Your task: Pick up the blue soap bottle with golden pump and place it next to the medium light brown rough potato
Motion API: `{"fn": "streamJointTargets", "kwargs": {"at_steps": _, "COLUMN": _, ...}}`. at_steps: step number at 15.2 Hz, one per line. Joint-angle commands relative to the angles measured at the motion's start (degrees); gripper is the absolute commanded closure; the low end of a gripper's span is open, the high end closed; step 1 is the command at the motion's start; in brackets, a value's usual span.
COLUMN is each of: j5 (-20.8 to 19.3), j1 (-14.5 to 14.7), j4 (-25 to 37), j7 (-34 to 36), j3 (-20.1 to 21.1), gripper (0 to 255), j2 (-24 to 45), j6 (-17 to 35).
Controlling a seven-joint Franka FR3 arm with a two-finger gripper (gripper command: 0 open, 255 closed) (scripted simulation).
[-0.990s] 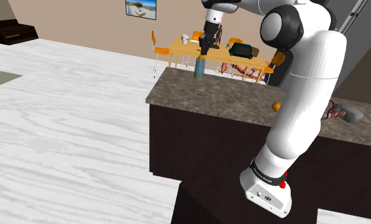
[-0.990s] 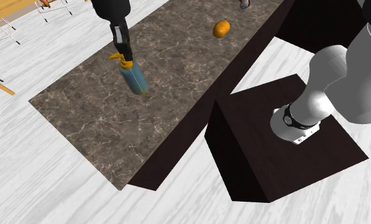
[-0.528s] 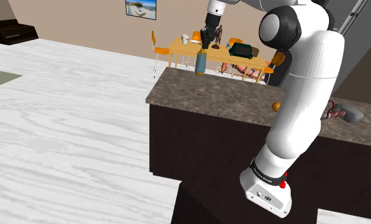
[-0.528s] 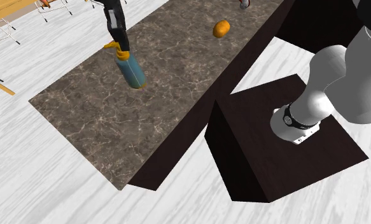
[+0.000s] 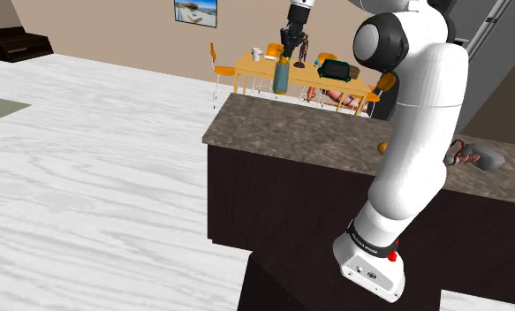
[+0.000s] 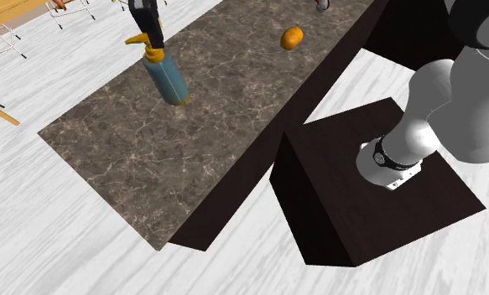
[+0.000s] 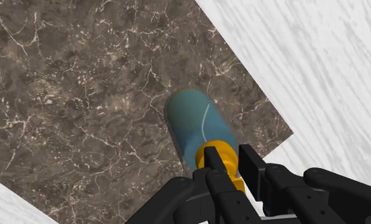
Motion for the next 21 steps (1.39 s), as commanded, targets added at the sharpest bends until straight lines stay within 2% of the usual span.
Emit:
{"fn": "streamJointTargets", "kwargs": {"at_steps": 1, "j5": 0.42, "j1": -0.51, "j4": 3.17, "j7": 0.07, "j3": -0.01, "gripper": 255, "j2": 1.07, "j6": -2.16}}
{"fn": "streamJointTargets", "kwargs": {"at_steps": 4, "j5": 0.99, "j1": -1.22, "j4": 7.14, "j7": 0.18, "j3": 0.01, "gripper": 255, "j2": 2.48, "j6": -4.75}}
{"fn": "streamJointTargets", "kwargs": {"at_steps": 7, "j5": -0.92, "j1": -1.32, "j4": -1.74, "j7": -2.53, "j3": -1.1, "gripper": 255, "j2": -3.67, "j6": -2.07}}
{"fn": "streamJointTargets", "kwargs": {"at_steps": 11, "j5": -3.12, "j1": -2.29, "j4": -10.25, "j7": -6.07, "j3": -2.57, "gripper": 255, "j2": -10.11, "j6": 0.03}}
{"fn": "streamJointTargets", "kwargs": {"at_steps": 16, "j5": -5.54, "j1": -4.27, "j4": -17.7, "j7": -10.72, "j3": -4.62, "gripper": 255, "j2": -16.37, "j6": 1.31}}
{"fn": "streamJointTargets", "kwargs": {"at_steps": 21, "j5": -7.67, "j1": -6.7, "j4": -22.63, "j7": -15.81, "j3": -7.07, "gripper": 255, "j2": -21.02, "j6": 1.66}}
